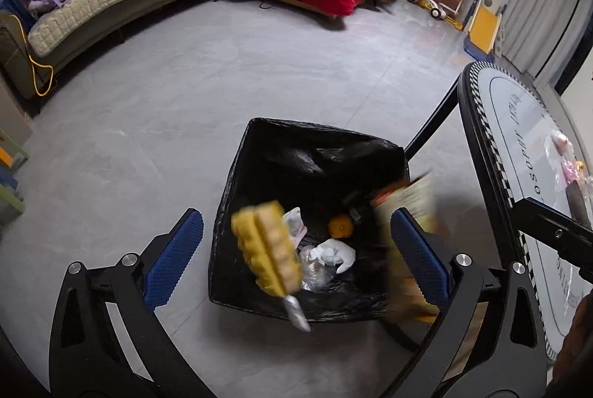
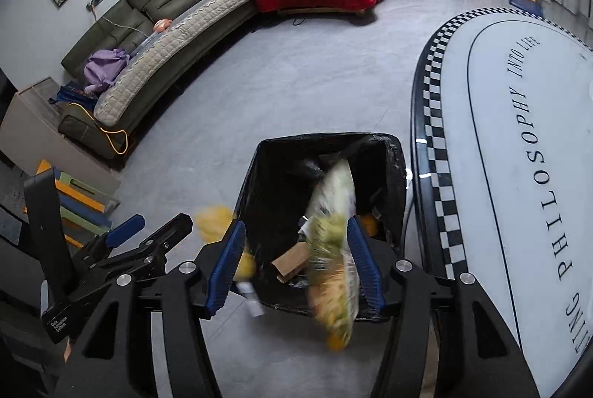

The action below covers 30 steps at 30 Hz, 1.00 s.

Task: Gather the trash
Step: 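Carry the sponge and snack bag over the black bin and open both tools, then move both open tools back over the table toward the grey cloth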

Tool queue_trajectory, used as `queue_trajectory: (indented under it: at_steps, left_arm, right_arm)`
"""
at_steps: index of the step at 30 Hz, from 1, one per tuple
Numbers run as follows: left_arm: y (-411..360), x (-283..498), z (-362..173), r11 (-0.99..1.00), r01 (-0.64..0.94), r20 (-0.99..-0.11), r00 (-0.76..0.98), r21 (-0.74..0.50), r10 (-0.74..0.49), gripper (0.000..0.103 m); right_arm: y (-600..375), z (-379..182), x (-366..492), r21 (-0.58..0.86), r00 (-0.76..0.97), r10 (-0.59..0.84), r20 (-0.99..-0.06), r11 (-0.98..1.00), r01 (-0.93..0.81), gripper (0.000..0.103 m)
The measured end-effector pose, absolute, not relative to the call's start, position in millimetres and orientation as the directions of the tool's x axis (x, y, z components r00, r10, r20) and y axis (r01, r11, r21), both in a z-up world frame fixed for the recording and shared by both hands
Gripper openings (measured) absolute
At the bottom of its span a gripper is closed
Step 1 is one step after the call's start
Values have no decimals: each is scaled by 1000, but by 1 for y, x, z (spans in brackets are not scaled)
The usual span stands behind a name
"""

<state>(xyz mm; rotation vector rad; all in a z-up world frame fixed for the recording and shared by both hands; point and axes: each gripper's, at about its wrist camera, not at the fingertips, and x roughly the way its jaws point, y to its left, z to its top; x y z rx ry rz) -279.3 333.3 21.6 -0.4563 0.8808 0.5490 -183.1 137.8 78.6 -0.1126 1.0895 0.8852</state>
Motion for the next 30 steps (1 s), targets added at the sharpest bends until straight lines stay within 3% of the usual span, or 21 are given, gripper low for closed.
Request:
queue_trajectory:
  at_steps: [17, 30]
  left_arm:
    - [303, -270, 36, 817, -546, -800, 567, -188, 195, 98]
    - [222, -193, 65, 903, -369, -780, 622, -218, 66, 98]
  right_arm:
    - [94, 93, -181, 376, 169, 610, -774, 658, -653, 59]
    - [-4, 115, -126, 396, 280, 599, -750, 746, -535, 60]
